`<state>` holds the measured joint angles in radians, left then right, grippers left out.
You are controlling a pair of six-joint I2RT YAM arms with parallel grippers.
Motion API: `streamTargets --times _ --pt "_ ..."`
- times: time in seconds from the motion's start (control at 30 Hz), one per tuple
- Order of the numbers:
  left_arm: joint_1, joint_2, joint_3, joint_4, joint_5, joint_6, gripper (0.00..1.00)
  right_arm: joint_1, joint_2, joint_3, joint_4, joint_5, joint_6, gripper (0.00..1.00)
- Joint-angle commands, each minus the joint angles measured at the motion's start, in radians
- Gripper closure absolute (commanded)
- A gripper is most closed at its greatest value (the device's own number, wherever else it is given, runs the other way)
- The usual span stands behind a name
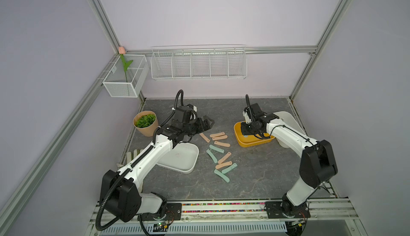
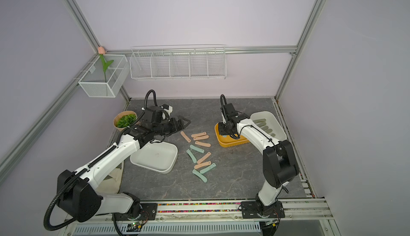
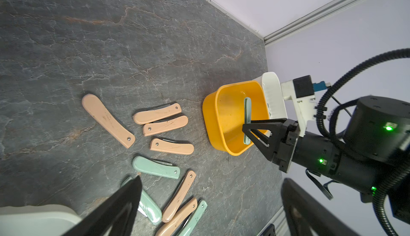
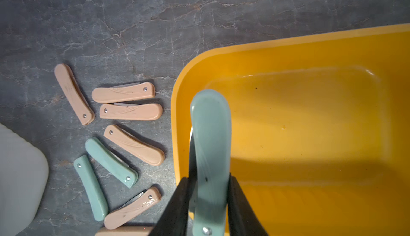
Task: Place the fruit knives into the storage box by color
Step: Adjust the storage box at the center of the board.
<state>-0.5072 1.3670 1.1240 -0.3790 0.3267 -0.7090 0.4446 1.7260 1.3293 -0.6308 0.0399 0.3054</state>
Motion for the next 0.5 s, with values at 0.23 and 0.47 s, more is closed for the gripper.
streamTargets --times 0.23,0.47 --pt "-0.005 0.007 0.043 0.007 -0.021 -0.007 0.01 0.002 0.151 0.026 0.029 -0.051 -0.04 0.71" --pt "-0.006 0.037 0.067 0.003 -0.004 0.013 0.01 0.021 0.23 0.077 0.044 -0.076 -0.002 0.71"
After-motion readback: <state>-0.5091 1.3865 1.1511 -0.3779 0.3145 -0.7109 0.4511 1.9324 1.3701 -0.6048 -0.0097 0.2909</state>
